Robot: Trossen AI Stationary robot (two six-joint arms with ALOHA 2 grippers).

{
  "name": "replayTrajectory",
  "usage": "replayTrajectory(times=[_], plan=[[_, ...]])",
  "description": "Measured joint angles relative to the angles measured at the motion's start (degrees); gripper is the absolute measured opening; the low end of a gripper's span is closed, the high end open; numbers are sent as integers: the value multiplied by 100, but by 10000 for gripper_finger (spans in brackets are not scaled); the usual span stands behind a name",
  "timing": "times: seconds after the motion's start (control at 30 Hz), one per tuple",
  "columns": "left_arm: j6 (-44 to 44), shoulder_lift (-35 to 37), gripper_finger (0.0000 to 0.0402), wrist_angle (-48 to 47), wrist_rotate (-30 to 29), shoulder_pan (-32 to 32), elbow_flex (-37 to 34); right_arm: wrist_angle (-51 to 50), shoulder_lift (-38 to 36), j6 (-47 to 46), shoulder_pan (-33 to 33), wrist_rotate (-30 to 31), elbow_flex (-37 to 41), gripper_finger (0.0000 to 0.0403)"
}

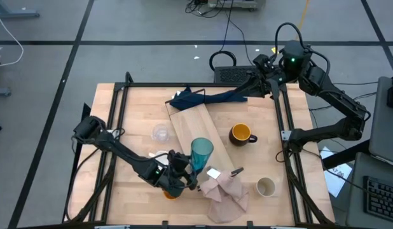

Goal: Stack small to large cups/mugs on shelf
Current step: Put the blue cup on the shelf

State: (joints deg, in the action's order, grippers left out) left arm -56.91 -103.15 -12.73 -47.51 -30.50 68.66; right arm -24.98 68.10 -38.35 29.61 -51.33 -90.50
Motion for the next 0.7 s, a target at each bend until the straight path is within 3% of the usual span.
replayTrajectory(times=[0.3,0.7], plan=[[-57,-382,324,648,125,-33,-4,-19,0,-6,2,0,1,148],[-26,-638,324,835,141,-50,-2,-16,0,-45,7,0,1,148]])
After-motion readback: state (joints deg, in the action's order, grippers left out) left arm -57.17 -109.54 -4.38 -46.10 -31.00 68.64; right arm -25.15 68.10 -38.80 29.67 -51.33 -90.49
